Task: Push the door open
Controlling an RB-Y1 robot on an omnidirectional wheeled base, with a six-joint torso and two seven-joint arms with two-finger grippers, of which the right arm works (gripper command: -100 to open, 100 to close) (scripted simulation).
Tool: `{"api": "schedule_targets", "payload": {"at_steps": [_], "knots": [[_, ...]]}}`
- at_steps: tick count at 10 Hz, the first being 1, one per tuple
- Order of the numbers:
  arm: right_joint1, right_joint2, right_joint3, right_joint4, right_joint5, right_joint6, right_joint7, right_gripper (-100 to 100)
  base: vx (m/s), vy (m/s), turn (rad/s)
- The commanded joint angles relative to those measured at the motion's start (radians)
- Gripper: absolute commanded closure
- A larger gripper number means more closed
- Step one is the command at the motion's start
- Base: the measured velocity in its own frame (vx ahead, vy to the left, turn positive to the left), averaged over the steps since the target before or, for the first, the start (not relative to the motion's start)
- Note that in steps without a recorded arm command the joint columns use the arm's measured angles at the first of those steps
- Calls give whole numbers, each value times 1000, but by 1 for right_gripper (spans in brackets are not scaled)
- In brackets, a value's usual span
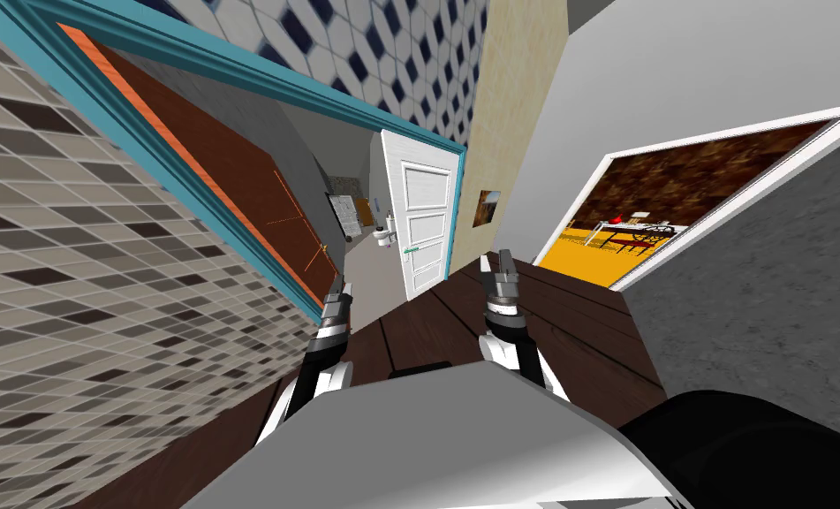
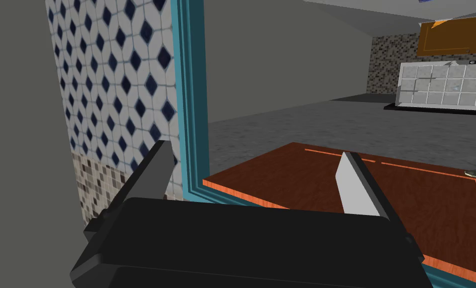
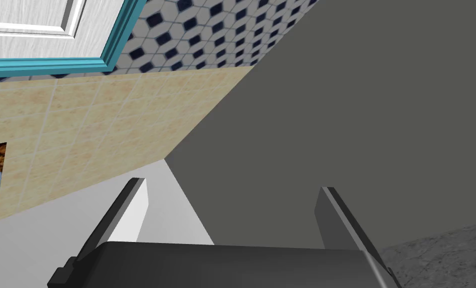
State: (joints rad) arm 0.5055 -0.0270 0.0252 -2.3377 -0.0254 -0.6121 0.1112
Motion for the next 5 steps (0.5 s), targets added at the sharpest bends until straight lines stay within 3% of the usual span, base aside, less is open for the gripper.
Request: {"api": "schedule_targets", "payload": {"at_steps": [1,5], "knots": [[-17,-4,2,29,0,3,-5,-100,24,-5,35],[-68,-14,6,116,1,10,-22,-100,57,-12,38]]}}
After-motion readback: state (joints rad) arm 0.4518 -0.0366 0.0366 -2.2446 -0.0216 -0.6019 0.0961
